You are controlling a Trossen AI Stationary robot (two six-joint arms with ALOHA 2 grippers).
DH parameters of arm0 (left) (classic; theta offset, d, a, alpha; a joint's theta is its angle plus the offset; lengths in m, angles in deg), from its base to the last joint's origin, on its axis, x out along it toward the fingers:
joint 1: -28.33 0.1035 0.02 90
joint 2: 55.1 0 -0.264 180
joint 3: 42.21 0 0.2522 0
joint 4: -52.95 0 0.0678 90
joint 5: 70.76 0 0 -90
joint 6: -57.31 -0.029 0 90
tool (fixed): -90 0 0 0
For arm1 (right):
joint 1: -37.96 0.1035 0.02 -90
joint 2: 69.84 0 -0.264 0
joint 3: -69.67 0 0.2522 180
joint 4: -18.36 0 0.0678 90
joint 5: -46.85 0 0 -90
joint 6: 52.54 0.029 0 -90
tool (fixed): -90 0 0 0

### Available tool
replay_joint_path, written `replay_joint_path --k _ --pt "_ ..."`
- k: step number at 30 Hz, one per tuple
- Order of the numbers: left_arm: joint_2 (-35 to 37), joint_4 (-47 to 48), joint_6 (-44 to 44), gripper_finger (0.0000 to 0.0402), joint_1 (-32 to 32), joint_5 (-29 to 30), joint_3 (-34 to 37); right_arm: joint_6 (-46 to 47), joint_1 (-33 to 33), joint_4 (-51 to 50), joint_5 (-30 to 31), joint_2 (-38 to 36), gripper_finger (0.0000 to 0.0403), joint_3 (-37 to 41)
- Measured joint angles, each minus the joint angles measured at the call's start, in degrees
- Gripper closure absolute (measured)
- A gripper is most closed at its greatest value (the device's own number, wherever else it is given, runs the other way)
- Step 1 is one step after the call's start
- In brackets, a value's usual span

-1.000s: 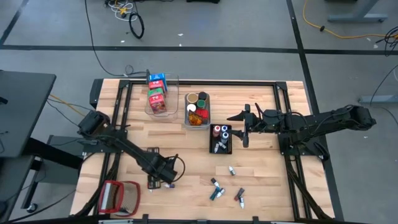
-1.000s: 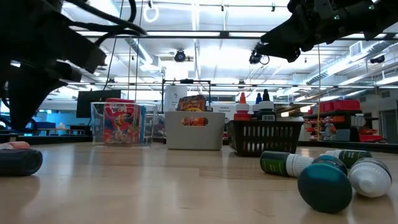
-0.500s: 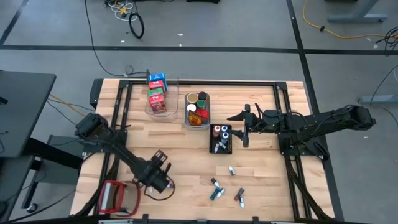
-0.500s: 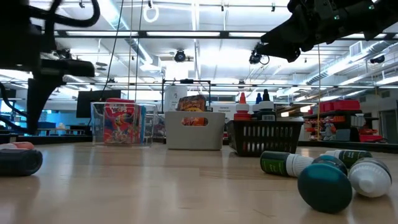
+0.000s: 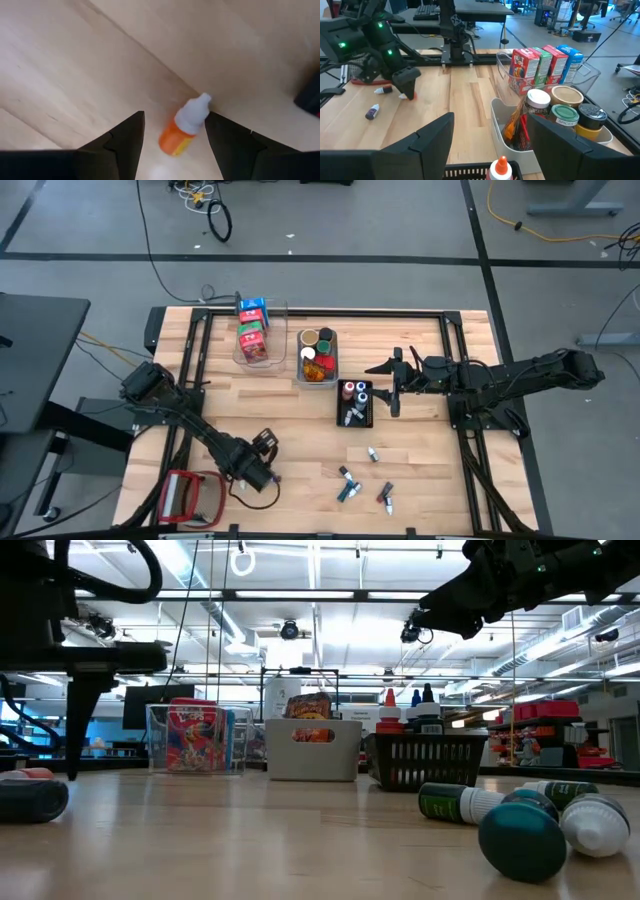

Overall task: Pick & Place Kitchen Items
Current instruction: Put the orange food coloring bottle into the black bin

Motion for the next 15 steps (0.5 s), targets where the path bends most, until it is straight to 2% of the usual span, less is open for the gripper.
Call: replay_joint_path --k 7,15 --pt "0.0 -1.6 1.9 0.019 1.0 -1.8 0.4 0.0 0.0 0.0 0.0 0.0 0.0142 0.0" --pt "0.4 -4.8 3.1 0.0247 1.0 -3.2 3.5 0.0 0.0 0.0 0.0 0.0 0.0142 0.0"
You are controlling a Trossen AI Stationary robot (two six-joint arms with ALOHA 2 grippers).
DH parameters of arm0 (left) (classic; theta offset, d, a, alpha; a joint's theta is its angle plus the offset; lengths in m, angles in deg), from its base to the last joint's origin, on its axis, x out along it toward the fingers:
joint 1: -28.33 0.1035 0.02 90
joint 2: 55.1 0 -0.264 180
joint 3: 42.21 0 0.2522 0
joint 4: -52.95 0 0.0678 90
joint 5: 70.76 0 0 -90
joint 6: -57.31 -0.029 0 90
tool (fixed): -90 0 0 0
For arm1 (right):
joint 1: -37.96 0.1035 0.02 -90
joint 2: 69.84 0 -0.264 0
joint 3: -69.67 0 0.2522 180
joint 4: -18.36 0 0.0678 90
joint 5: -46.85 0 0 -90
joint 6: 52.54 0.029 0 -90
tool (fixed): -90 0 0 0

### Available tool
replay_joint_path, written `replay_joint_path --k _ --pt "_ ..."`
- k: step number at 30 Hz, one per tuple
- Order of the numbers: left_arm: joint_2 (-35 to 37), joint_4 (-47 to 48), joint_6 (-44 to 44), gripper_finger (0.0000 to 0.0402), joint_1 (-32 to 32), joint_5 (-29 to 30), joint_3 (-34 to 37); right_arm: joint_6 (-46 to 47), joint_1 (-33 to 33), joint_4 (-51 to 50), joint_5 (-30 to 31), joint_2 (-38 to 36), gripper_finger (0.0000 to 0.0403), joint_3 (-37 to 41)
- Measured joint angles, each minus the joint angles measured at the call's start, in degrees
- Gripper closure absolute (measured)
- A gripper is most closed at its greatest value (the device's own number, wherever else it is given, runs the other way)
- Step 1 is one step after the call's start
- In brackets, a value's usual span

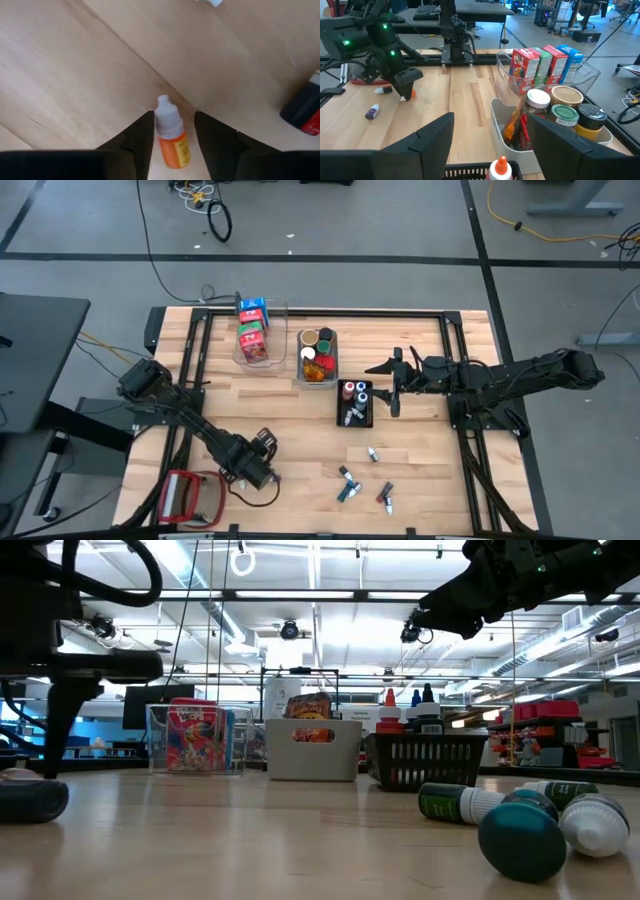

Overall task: Pick & Place Kitchen Items
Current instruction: Put the orange food coloring bottle into the black bin

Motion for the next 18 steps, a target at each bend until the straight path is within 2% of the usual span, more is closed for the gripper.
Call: replay_joint_path --k 11,18 --pt "-0.1 -0.2 10.8 0.0314 0.0 -0.2 0.2 0.0 0.0 0.0 0.0 0.0 0.0142 0.0" --pt "-0.6 0.3 19.5 0.0312 0.0 4.3 -2.2 0.0 0.0 0.0 0.0 0.0 0.0142 0.0"
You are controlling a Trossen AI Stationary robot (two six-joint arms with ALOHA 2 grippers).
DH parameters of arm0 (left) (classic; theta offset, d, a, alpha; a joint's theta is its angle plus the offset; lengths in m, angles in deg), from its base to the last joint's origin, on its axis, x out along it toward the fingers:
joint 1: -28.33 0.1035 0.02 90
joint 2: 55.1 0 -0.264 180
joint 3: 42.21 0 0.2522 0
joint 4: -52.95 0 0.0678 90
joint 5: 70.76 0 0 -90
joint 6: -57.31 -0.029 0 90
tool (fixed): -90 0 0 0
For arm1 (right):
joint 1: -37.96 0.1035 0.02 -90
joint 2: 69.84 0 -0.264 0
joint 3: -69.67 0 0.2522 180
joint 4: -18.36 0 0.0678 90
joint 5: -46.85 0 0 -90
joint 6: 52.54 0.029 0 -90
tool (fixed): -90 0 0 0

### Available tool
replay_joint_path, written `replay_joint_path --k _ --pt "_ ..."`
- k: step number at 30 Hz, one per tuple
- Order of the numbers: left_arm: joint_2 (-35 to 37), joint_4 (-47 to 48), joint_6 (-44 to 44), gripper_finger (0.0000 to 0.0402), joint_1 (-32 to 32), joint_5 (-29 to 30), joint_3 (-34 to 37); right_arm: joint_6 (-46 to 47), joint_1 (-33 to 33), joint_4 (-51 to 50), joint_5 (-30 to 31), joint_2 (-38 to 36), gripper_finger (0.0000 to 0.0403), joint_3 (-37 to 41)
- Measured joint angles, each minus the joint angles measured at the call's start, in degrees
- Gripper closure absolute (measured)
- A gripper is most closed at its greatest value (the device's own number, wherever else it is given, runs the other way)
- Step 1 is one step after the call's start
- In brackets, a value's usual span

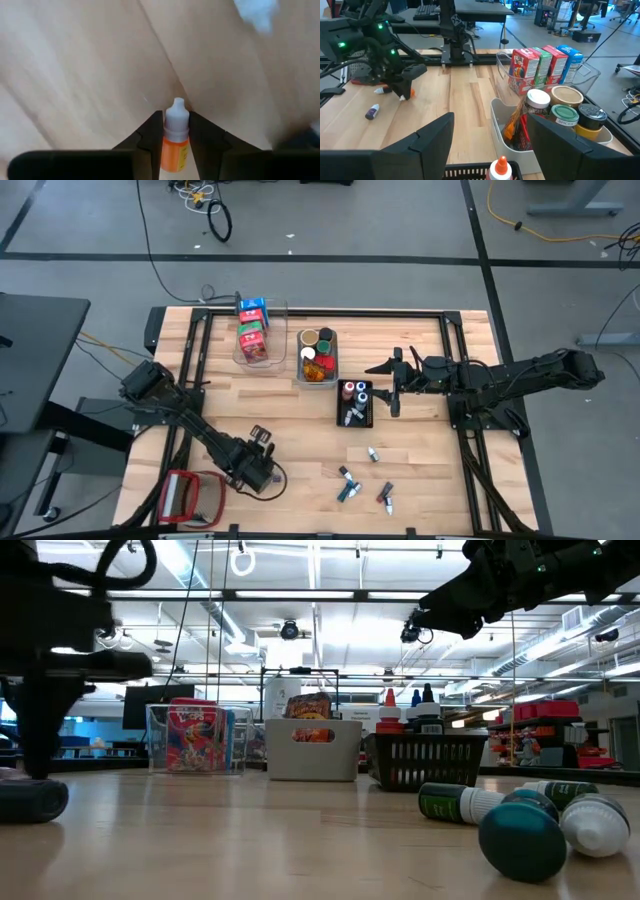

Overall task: Pick & Place Kitchen Items
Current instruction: Put the orange food coloring bottle into the black bin

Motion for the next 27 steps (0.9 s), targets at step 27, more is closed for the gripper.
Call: replay_joint_path --k 27 --pt "-1.4 -59.4 -12.7 0.0308 28.0 -3.6 -4.2 0.0 0.0 0.9 0.0 0.0 0.0142 0.0"
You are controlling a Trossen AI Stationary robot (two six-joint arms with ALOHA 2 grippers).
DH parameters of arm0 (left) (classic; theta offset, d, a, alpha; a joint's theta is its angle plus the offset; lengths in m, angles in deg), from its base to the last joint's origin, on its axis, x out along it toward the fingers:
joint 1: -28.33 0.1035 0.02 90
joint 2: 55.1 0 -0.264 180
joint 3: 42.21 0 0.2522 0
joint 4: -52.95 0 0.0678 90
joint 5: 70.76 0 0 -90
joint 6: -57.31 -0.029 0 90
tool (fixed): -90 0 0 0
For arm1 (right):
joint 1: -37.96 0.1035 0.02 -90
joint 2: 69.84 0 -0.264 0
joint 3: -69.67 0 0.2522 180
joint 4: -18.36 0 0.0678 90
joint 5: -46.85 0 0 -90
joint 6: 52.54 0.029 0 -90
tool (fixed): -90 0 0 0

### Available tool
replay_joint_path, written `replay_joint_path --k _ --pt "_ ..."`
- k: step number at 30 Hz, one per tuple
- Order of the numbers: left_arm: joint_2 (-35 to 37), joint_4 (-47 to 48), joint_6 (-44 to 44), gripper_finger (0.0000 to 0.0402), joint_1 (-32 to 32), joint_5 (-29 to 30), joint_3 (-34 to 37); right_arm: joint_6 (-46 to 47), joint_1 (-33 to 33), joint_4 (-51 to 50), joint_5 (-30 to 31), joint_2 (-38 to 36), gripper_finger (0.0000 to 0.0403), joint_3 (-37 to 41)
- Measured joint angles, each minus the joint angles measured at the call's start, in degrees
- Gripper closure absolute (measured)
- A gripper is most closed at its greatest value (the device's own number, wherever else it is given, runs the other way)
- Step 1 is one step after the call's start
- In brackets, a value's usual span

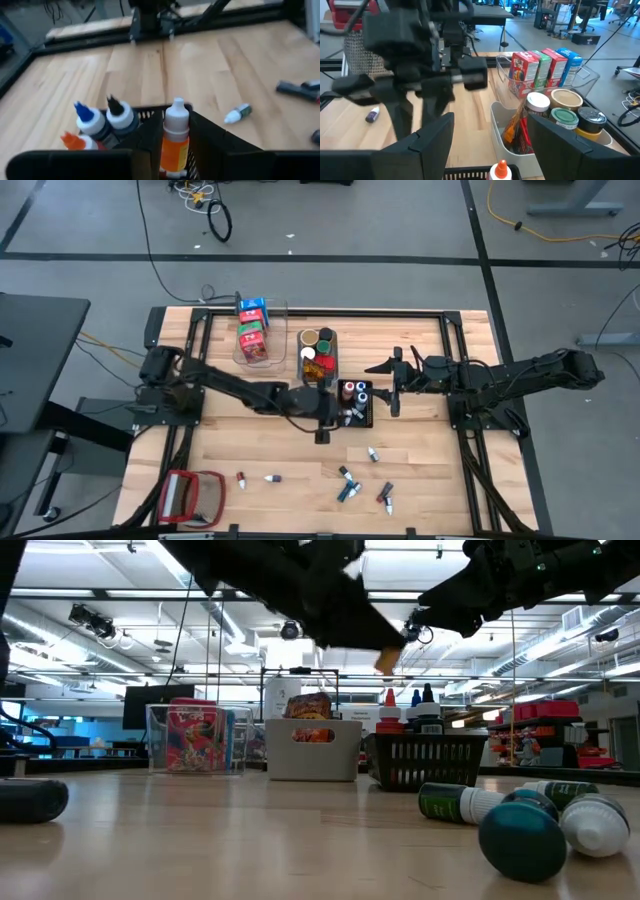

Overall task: Pick & Place Kitchen Items
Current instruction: Put the orange food coloring bottle into the black bin, then put the dark green food coloring bottle into the black bin

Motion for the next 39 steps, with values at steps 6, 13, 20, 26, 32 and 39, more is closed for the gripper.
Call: replay_joint_path --k 6,13,20,26,32,39 --pt "-6.3 -2.2 0.1 0.0314 2.3 -0.4 0.1 -0.1 0.0 0.0 0.0 0.0 0.0142 0.0" --pt "-9.6 -2.3 1.7 0.028 2.1 -0.7 0.1 -0.6 0.0 0.1 0.0 0.0 0.0142 0.0" --pt "-9.0 -3.3 1.0 0.023 2.1 -0.5 -0.6 -0.7 0.0 0.6 0.0 0.0 0.0142 0.0" --pt "-3.2 4.9 6.4 0.0228 1.7 -0.4 -1.7 -2.0 0.0 1.9 0.0 0.0 0.0142 0.0" --pt "10.3 16.9 2.3 0.0239 1.5 2.5 -1.8 -2.9 0.0 4.8 0.0 0.0 0.0142 -0.1" --pt "26.0 29.8 -0.9 0.0241 1.5 8.8 -1.8 7.8 1.8 4.4 1.1 3.4 0.0142 -0.1"
